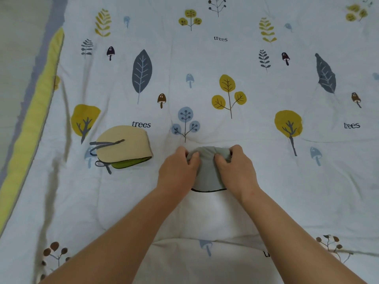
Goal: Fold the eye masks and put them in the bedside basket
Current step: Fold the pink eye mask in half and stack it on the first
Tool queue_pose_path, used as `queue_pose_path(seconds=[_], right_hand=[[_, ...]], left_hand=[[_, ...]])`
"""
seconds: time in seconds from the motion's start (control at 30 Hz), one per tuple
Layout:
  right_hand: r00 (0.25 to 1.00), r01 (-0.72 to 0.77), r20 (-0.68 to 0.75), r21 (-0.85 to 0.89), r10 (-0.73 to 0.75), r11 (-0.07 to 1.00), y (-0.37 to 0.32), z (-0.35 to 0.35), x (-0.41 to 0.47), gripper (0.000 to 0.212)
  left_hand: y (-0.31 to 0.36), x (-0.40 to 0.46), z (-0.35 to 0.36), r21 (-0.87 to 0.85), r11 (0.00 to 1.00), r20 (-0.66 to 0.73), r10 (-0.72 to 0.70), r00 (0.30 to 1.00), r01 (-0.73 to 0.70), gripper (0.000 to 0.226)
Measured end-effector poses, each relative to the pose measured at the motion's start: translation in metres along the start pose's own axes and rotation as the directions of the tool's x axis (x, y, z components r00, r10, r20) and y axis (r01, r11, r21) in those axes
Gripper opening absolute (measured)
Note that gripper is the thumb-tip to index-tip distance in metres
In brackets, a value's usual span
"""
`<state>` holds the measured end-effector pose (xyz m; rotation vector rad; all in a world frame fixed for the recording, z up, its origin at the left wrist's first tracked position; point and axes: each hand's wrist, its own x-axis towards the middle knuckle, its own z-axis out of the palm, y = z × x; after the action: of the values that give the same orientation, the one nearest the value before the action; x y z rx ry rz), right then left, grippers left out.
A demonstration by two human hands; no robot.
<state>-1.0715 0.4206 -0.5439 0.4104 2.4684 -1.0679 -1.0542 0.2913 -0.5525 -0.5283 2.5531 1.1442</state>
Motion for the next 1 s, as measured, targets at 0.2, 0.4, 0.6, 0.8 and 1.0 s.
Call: queue_pose_path(seconds=[0.2, 0.4, 0.6, 0.8, 1.0], right_hand=[[0.99, 0.137, 0.014, 0.085, -0.139, 0.987, -0.042, 0.027, -0.007, 0.02], [0.96, 0.265, 0.07, 0.081, -0.27, 0.961, -0.093, 0.069, 0.0, 0.019], [0.942, 0.315, 0.103, 0.055, -0.319, 0.947, -0.123, 0.101, 0.01, 0.021], [0.955, 0.253, 0.178, -0.086, -0.235, 0.964, -0.117, 0.119, 0.019, 0.025], [0.958, 0.25, 0.185, -0.176, -0.217, 0.952, -0.115, 0.126, 0.027, 0.04]], left_hand=[[-0.016, -0.001, -0.054, 0.031, 0.997, -0.216, 0.073, 0.974, -0.068, 0.023], [-0.048, 0.008, -0.107, 0.006, 1.0, -0.358, -0.006, 0.934, 0.009, 0.023], [-0.076, 0.027, -0.129, 0.067, 0.995, -0.426, -0.034, 0.904, 0.068, 0.025], [-0.094, 0.041, -0.123, 0.184, 0.966, -0.358, -0.105, 0.928, 0.18, 0.031], [-0.1, 0.048, -0.116, 0.17, 0.963, -0.281, -0.158, 0.947, 0.21, 0.034]])
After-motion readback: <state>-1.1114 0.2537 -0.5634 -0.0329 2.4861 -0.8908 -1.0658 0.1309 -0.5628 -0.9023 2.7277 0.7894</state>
